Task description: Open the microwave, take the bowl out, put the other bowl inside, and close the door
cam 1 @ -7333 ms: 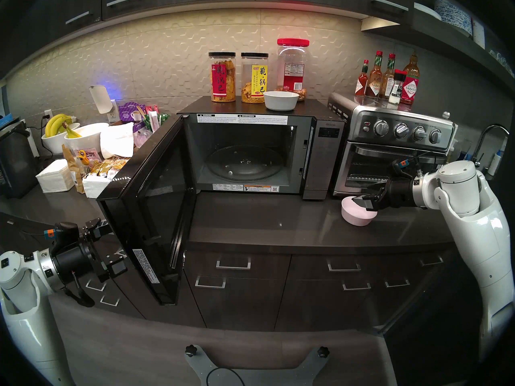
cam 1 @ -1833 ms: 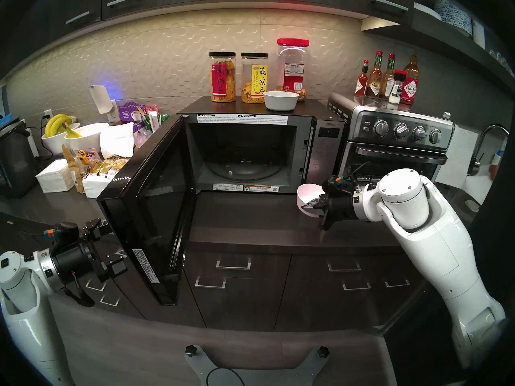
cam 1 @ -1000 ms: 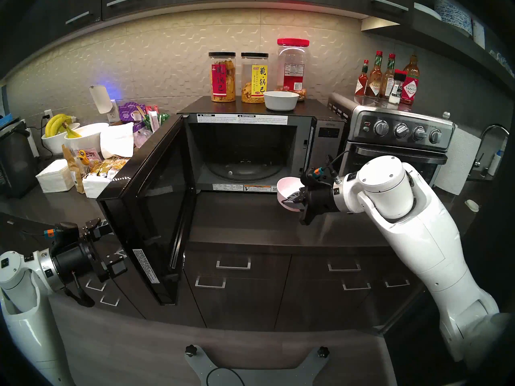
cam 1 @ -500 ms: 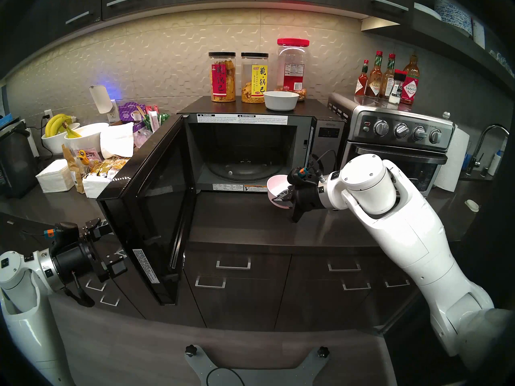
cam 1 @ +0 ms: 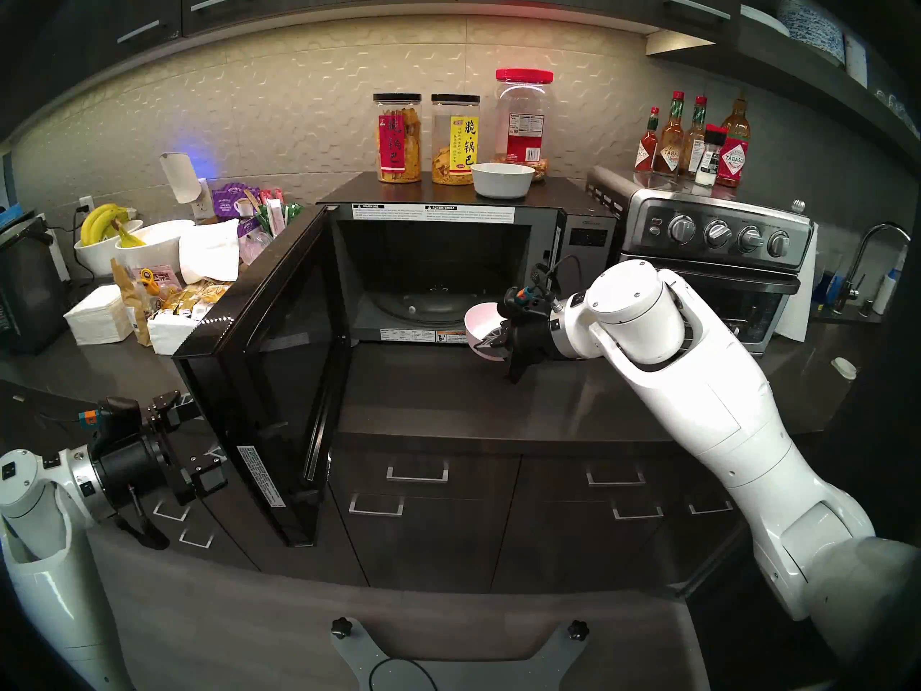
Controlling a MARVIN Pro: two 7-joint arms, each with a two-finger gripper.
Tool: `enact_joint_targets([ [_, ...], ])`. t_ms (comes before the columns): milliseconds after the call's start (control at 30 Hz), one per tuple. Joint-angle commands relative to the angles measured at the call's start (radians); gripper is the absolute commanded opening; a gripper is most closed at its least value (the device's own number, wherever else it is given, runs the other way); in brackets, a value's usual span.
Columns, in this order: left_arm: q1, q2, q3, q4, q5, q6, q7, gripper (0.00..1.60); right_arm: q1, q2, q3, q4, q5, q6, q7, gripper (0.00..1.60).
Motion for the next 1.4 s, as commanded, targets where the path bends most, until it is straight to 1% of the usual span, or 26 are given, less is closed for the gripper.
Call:
enact_joint_targets([
  [0,0.001,0.002,0.001,-0.015,-0.007,-0.002,-0.010,1.60,0.074,-0.052,-0.008,0.022,-0.005,-0.011,0.004,0.00],
  [433,0.001,0.002,0.001,-0.015,-0.007,-0.002,-0.010,1.60,0.111,-0.110,-0.037,0.090,-0.037,-0.035,0.000,0.00],
  [667,0.001,0.002,0.001,-0.015,-0.007,-0.002,-0.010,1.60,0.136,-0.149,-0.059,0.142,-0.056,-0.045,-0.007,0.00],
  [967,0.001,0.002,0.001,-0.015,-0.007,-0.002,-0.010,1.60,0.161,-0.189,-0.069,0.201,-0.071,-0.061,-0.019,0.00],
  [1367,0.001,0.002,0.001,-0.015,-0.008,-0.002,-0.011,1.60,0.163,-0.195,-0.064,0.211,-0.078,-0.069,-0.014,0.00],
])
